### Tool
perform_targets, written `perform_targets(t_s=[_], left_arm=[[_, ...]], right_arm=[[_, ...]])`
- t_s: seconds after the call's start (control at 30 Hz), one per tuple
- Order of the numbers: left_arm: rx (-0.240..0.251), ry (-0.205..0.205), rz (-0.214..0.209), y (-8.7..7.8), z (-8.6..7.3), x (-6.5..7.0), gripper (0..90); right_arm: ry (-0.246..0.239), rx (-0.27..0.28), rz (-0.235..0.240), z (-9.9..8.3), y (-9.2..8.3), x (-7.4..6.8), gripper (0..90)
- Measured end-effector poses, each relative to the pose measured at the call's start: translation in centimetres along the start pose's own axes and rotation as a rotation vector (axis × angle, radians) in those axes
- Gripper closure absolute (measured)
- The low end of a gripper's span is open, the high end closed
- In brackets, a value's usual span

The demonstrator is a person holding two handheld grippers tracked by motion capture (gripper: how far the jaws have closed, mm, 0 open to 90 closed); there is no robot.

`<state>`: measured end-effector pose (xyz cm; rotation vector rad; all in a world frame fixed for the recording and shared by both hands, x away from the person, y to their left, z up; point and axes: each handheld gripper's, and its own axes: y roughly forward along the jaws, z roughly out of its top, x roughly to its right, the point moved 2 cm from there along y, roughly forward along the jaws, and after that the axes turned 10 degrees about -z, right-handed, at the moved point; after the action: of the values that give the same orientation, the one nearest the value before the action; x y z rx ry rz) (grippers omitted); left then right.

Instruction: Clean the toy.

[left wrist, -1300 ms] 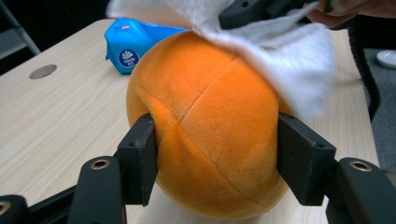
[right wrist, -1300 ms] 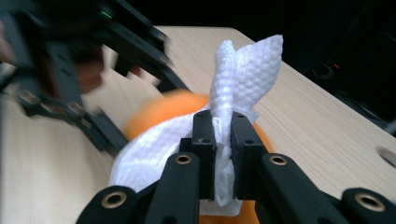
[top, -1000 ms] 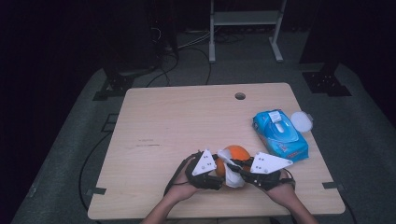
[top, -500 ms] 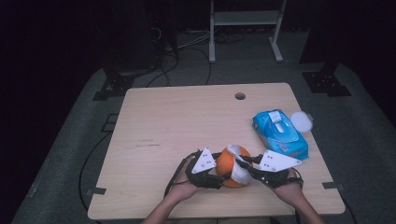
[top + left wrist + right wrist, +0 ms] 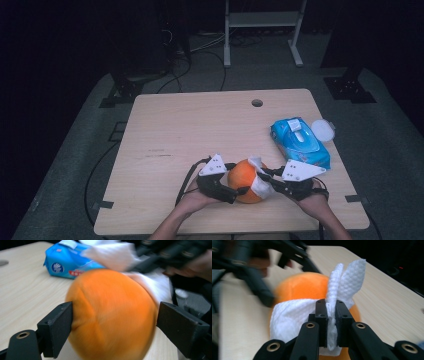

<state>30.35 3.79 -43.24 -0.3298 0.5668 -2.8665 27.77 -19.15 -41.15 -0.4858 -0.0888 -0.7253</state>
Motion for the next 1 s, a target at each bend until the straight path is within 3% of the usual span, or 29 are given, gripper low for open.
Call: perform_targets(t_s=[0.1,0.13,0.2,0.27,0.33,0.37,0.47,0.57,0.6,0.63,0.7,0.8,0.9,0.97,1.0], left_arm=[[-0.003,0.06,0.03,0.0,-0.3,0.3,26.6],[-0.008,0.086,0.023,0.2,-0.3,0.6,29.2],[-0.046,0.206,0.036,0.3,-0.3,1.4,32.9],[-0.059,0.237,0.036,0.3,-0.3,1.8,34.3],[-0.068,0.249,0.026,0.2,-0.5,1.7,35.1],[-0.073,0.247,0.019,0.0,-0.5,1.6,35.0],[-0.051,0.172,-0.016,-0.1,-0.4,1.1,26.6],[-0.06,0.076,-0.031,0.4,0.1,0.8,13.7],[-0.061,0.061,-0.033,0.6,0.2,0.8,11.5],[-0.065,0.065,-0.016,0.6,0.1,0.9,12.3],[-0.076,0.123,0.005,0.3,-0.2,1.0,22.6],[-0.092,0.17,0.0,-0.6,-0.9,0.7,30.7],[-0.094,0.145,-0.014,-1.4,-1.4,0.2,30.5],[-0.088,0.105,-0.048,-1.4,-1.3,0.0,24.0],[-0.096,0.07,-0.057,-1.3,-1.0,-0.1,16.6]], right_arm=[[-0.009,0.009,0.004,0.8,0.2,-0.8,81.6],[0.003,0.021,0.003,1.1,0.4,-0.9,81.6],[0.023,0.054,0.015,2.1,0.8,-1.2,81.6],[-0.028,0.046,-0.002,2.6,0.9,-1.5,81.5],[-0.033,0.037,-0.013,2.3,0.7,-1.2,81.5],[-0.02,0.026,-0.027,1.8,0.5,-0.8,81.5],[0.005,-0.001,-0.046,0.6,0.0,0.1,81.5],[0.005,0.003,-0.038,0.5,-0.1,-0.1,81.6],[-0.001,0.011,-0.027,0.7,0.1,-0.4,81.6],[-0.002,0.022,-0.022,1.0,0.2,-0.7,81.5],[-0.025,0.026,-0.022,1.4,0.5,-1.4,81.5],[-0.037,0.029,-0.001,1.3,0.5,-1.4,81.5],[-0.031,-0.01,-0.021,0.4,0.1,-0.7,81.4],[-0.027,-0.023,-0.03,-0.1,0.0,-0.5,81.4],[-0.023,-0.02,-0.026,-0.2,0.1,-0.7,81.5]])
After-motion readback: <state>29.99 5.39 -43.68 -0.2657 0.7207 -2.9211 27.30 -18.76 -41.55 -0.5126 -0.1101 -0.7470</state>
